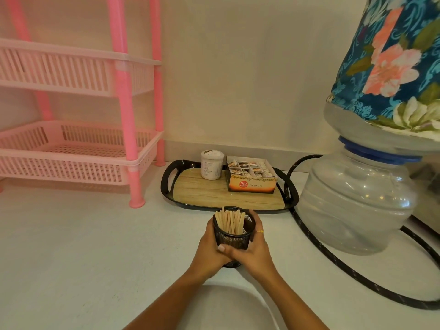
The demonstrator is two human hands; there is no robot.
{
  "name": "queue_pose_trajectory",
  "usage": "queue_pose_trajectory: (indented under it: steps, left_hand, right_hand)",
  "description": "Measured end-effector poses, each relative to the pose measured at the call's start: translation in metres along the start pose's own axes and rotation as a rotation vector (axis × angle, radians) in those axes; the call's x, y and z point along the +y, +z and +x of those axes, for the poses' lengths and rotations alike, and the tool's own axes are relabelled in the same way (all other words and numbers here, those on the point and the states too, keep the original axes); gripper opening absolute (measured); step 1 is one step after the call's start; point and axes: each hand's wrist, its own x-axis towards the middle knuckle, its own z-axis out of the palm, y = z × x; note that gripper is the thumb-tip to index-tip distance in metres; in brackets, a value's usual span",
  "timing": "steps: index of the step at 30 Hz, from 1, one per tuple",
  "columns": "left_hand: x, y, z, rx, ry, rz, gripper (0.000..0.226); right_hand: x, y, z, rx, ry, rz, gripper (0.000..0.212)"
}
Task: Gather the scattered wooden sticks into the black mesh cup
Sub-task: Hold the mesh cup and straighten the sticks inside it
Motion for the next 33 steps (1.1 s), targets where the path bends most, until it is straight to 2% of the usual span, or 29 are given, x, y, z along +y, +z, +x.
queue_pose_trajectory:
  steps: [3,7,12,17,21,22,26,28,31,33]
  left_hand:
    - [0.001,-0.001,-0.001,-0.032,0.002,0.0,0.089]
    - [-0.001,-0.003,0.001,-0.078,-0.022,-0.003,0.098]
    - [-0.009,-0.001,0.005,-0.1,-0.061,0.103,0.116]
    - [-0.01,-0.002,0.007,-0.115,-0.05,0.087,0.107]
    - [-0.011,-0.004,0.006,-0.115,-0.064,0.083,0.111]
    - [-0.012,-0.004,0.006,-0.118,-0.066,0.077,0.112]
    - [-0.012,-0.004,0.006,-0.145,-0.048,0.06,0.103]
    - [-0.012,-0.004,0.006,-0.138,-0.059,0.064,0.106]
    - [-0.014,-0.004,0.006,-0.123,-0.072,0.088,0.112]
    - [-0.015,-0.004,0.007,-0.128,-0.071,0.1,0.111]
  right_hand:
    - [0.004,0.005,0.002,0.077,-0.001,0.053,0.099]
    - [-0.002,0.004,0.006,0.168,-0.036,-0.021,0.084]
    - [-0.02,-0.012,0.023,0.493,0.006,0.108,0.088]
    - [-0.021,0.007,0.021,0.328,-0.08,-0.055,0.093]
    - [-0.026,-0.003,0.03,0.517,-0.009,0.104,0.09]
    - [-0.026,-0.004,0.029,0.511,-0.008,0.113,0.091]
    - [-0.017,0.002,0.021,0.276,-0.057,0.034,0.087]
    - [-0.017,0.0,0.024,0.343,-0.045,0.068,0.083]
    - [-0.019,-0.008,0.03,0.5,0.014,0.121,0.089]
    - [-0.016,-0.008,0.027,0.413,-0.034,0.041,0.092]
